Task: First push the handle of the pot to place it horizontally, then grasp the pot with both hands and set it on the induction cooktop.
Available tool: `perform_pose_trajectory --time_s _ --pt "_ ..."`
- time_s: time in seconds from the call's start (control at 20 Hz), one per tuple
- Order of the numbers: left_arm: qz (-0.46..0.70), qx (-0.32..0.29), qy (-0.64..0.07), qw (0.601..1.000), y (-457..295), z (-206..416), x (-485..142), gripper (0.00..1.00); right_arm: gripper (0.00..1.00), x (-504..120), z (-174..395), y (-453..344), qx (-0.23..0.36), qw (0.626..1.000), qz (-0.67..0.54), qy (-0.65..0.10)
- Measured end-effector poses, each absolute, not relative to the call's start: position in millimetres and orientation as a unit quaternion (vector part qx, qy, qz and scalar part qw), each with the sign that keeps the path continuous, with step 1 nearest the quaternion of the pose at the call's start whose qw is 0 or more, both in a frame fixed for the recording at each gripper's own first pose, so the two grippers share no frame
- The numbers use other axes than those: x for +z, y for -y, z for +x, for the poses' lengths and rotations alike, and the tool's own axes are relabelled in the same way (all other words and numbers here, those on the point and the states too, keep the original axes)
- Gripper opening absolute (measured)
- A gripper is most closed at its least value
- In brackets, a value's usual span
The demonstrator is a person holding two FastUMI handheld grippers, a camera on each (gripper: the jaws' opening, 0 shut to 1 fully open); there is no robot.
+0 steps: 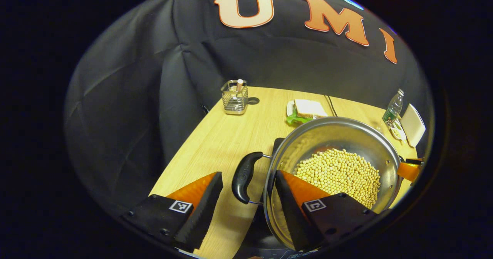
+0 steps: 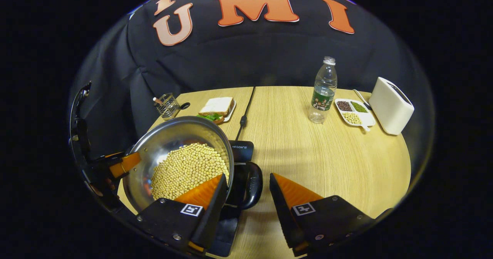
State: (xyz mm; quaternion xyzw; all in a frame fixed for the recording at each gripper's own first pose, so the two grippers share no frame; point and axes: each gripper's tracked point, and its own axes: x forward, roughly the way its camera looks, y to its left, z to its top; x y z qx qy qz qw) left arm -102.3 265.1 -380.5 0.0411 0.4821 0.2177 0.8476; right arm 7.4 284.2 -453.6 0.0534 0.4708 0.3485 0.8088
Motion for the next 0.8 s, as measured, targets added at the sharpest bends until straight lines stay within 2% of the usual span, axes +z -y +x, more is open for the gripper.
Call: perform_pose_trajectory --time_s 0.1,0.15,0.3,0.35,0.4,0.45,0.5,0.6,0.65,0.7,0.75,0.8 --pt "0.042 0.231 -0.475 0.848 -258.9 -120.9 -341.1 0.90 0.72 -449.4 8.3 -272.1 0.353 0.812 0.061 -0.460" --pt "0.045 0.235 -0.471 0.849 -258.3 -128.3 -323.9 0.99 0.72 -450.2 12.5 -261.3 0.351 0.817 0.058 -0.454" --pt "0.066 0.245 -0.458 0.852 -230.4 -126.3 -268.7 0.99 0.71 -459.4 22.3 -227.4 0.333 0.826 0.066 -0.450" --pt "0.074 0.249 -0.457 0.851 -211.5 -125.4 -254.4 0.94 0.71 -462.0 25.5 -214.3 0.324 0.826 0.073 -0.454" --pt "0.081 0.252 -0.456 0.850 -187.8 -120.2 -245.7 0.99 0.71 -464.3 28.9 -201.7 0.316 0.827 0.080 -0.459" --pt "0.087 0.254 -0.456 0.849 -167.5 -116.0 -239.6 0.99 0.66 -470.8 31.9 -190.4 0.307 0.828 0.085 -0.462" --pt "0.093 0.254 -0.456 0.848 -140.2 -111.1 -239.3 0.99 0.71 -476.0 36.2 -178.6 0.299 0.828 0.088 -0.466" --pt "0.097 0.250 -0.456 0.849 -86.9 -103.3 -229.5 0.99 0.70 -482.5 41.9 -150.5 0.283 0.831 0.094 -0.469" --pt "0.099 0.247 -0.456 0.849 -57.5 -99.2 -226.9 0.94 0.70 -484.5 45.3 -135.3 0.277 0.832 0.098 -0.470" --pt "0.101 0.243 -0.455 0.851 -21.2 -95.5 -225.3 0.99 0.64 -487.4 47.1 -123.4 0.271 0.832 0.102 -0.472" --pt "0.103 0.240 -0.454 0.852 9.4 -90.0 -218.3 0.99 0.71 -492.5 49.4 -115.3 0.266 0.833 0.107 -0.473" --pt "0.105 0.234 -0.451 0.855 43.2 -85.3 -210.0 0.99 0.72 -497.1 53.4 -104.7 0.260 0.835 0.109 -0.472"
